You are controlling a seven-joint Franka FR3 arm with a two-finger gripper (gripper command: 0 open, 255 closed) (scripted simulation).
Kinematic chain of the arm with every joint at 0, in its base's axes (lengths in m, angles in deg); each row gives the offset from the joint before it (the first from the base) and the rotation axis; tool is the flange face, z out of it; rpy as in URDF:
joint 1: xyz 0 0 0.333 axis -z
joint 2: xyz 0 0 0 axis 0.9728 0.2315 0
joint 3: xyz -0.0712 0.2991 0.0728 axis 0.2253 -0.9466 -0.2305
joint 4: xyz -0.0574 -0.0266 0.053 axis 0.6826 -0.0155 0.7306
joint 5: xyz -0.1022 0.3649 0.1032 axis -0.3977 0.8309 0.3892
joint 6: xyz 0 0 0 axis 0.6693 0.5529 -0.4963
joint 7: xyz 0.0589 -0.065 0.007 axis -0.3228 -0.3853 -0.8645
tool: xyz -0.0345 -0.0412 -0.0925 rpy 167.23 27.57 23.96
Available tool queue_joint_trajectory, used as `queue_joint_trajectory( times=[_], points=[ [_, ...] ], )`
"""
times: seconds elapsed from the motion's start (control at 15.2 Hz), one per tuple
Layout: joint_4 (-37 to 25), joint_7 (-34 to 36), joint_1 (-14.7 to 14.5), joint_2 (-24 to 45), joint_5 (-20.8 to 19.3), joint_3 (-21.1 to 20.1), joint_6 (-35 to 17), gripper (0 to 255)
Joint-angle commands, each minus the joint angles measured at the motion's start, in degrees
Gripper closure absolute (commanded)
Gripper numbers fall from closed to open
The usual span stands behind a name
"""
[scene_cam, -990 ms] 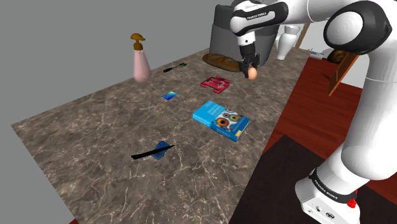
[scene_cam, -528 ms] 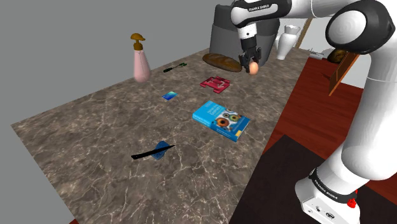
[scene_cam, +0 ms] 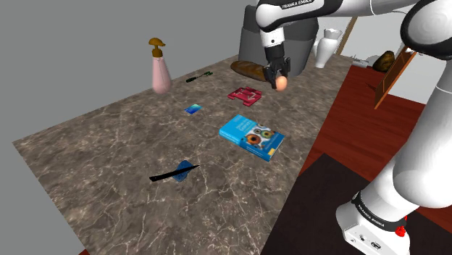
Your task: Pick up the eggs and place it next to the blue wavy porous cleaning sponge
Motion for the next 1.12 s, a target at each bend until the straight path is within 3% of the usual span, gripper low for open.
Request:
queue_joint_trajectory(
  times=[0.0,0.53,1.06],
  points=[
    [2.83,2.59,-1.43,-1.82,0.54,-1.0,-0.66,255],
    [8.02,12.64,-7.08,-6.0,3.7,-5.62,-0.65,255],
    [8.93,22.77,-12.67,-6.79,7.51,-10.54,-0.41,255]
  ],
)
